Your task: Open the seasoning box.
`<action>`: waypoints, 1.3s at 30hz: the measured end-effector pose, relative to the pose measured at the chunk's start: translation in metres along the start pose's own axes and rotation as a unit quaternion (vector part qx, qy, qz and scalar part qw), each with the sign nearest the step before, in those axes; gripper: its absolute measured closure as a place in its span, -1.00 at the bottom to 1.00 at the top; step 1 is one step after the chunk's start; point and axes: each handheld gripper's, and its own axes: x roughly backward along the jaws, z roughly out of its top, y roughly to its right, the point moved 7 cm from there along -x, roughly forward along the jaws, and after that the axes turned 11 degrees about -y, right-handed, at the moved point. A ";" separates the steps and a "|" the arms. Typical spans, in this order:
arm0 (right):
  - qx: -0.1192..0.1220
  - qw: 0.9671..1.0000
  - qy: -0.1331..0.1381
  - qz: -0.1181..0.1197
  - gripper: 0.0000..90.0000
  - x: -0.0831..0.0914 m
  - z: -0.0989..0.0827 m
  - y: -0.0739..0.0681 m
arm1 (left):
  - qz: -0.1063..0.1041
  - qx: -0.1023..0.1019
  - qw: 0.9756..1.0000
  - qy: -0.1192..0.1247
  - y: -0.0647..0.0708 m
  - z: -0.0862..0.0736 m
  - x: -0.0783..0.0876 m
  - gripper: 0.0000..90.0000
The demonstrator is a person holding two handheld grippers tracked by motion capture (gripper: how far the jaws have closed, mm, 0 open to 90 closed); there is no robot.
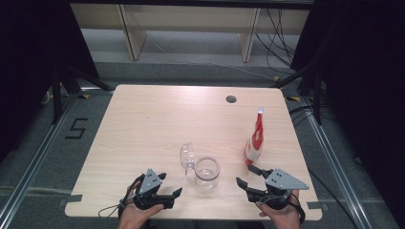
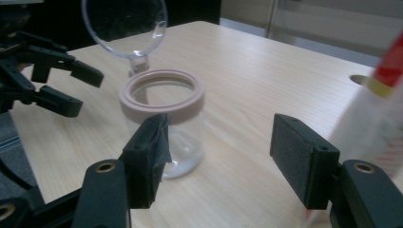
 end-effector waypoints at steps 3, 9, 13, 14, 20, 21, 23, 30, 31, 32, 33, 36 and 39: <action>-0.015 1.000 -0.002 -0.022 -0.18 0.005 -0.004 0.010 | 0.001 0.001 1.000 0.001 0.000 0.000 0.000 -0.52; -0.043 0.998 0.003 -0.046 -0.25 0.009 -0.010 0.028 | 0.001 -0.012 1.000 -0.005 -0.001 0.000 0.000 -0.53; -0.039 0.997 -0.002 -0.059 -0.24 0.009 -0.013 0.036 | 0.002 -0.012 1.000 -0.005 -0.001 0.000 0.000 -0.52; -0.048 0.997 0.001 -0.057 -0.25 0.008 -0.013 0.036 | 0.001 -0.006 1.000 -0.004 0.000 -0.001 0.000 -0.53; -0.050 0.995 -0.002 -0.081 -0.34 0.006 -0.017 0.045 | 0.001 -0.003 1.000 -0.004 0.000 0.000 0.000 -0.52; -0.050 0.995 -0.002 -0.081 -0.34 0.006 -0.017 0.045 | 0.001 -0.003 1.000 -0.004 0.000 0.000 0.000 -0.52; -0.065 0.995 -0.002 -0.076 -0.40 0.005 -0.018 0.047 | -0.001 -0.005 1.000 -0.003 0.000 0.000 0.000 -0.52; -0.077 0.990 -0.004 -0.117 -0.63 0.000 -0.018 0.060 | 0.002 -0.001 1.000 -0.003 -0.001 0.000 0.000 -0.52; -0.077 0.990 -0.006 -0.118 -0.63 -0.002 -0.018 0.061 | 0.004 -0.005 1.000 -0.004 -0.001 0.000 0.000 -0.52; -0.072 0.990 -0.003 -0.124 -0.62 -0.004 -0.018 0.063 | 0.003 -0.006 1.000 -0.005 -0.001 -0.001 0.000 -0.52; -0.075 0.990 -0.007 -0.120 -0.62 -0.006 -0.017 0.063 | 0.001 -0.006 1.000 -0.005 0.000 -0.001 0.000 -0.52; -0.079 0.990 -0.007 -0.117 -0.62 -0.014 -0.014 0.063 | 0.003 -0.009 1.000 -0.006 -0.001 -0.001 0.000 -0.52; -0.074 0.989 -0.008 -0.129 -0.62 -0.018 -0.012 0.066 | 0.004 -0.001 1.000 -0.004 -0.001 -0.001 0.000 -0.52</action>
